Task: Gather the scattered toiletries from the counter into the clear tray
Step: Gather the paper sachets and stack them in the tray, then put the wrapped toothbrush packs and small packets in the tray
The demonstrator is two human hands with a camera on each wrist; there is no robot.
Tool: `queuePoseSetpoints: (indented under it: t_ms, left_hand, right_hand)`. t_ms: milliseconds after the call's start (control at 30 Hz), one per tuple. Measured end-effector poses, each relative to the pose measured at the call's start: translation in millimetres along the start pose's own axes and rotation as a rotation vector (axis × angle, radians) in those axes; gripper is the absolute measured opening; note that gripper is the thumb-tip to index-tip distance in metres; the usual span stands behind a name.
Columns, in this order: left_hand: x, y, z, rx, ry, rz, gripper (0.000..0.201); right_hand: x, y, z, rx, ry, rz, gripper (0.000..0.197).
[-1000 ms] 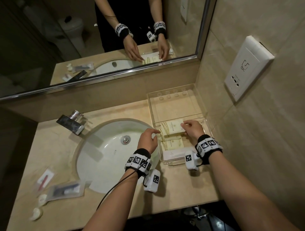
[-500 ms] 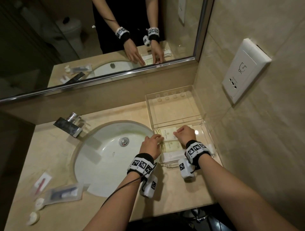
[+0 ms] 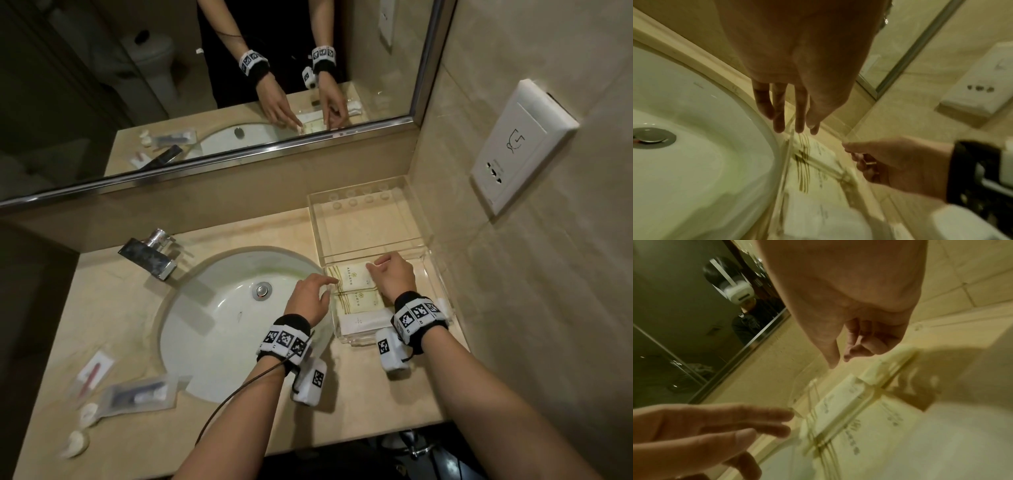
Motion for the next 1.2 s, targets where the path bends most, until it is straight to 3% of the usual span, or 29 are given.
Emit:
queuePoseSetpoints:
  t_ms: [100,233,533,900,1067,1200]
  left_hand:
    - [16.0,-28.3,13.1,-0.067,-0.060,0.145,0.022]
    - [58.5,-64.7,45.0,-0.172,-0.176,0.306,0.018]
    - [188.1,-133.5,167.0,-0.400,-0.472,0.455,0.017]
    - [346.2,-185.4,309.1,-0.629,-0.787,0.523,0.013]
    - [398.8,-199.1,332.1,-0.674,-0.883,0.537,0.012]
    - [425.9,-207.7,320.4,-0.648,-0.868,0.485,0.029]
  right_hand:
    - [24.5,3.4,15.6,-0.016,-0.094,-0.109,0.021]
    - [67.1,36.3,42.2,0.075,-0.217,-0.143,0.023]
    - [145.6,185.6,118.0,0.395,-0.445,-0.022,0.016]
    - [204.5,368.0,232.2,0.724,-0.536,0.169,0.017]
    - [217.0,431.6,262.1,0.799,-0.521,0.295,0.018]
    - [216.4,467.7,273.3,0.854,-0.485,0.403,0.030]
Point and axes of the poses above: each hand's wrist, its own z-axis away from the middle knuckle, its own y-axis out of the palm, x = y × z, the point moved 8 cm from there along -z, towards the middle knuckle
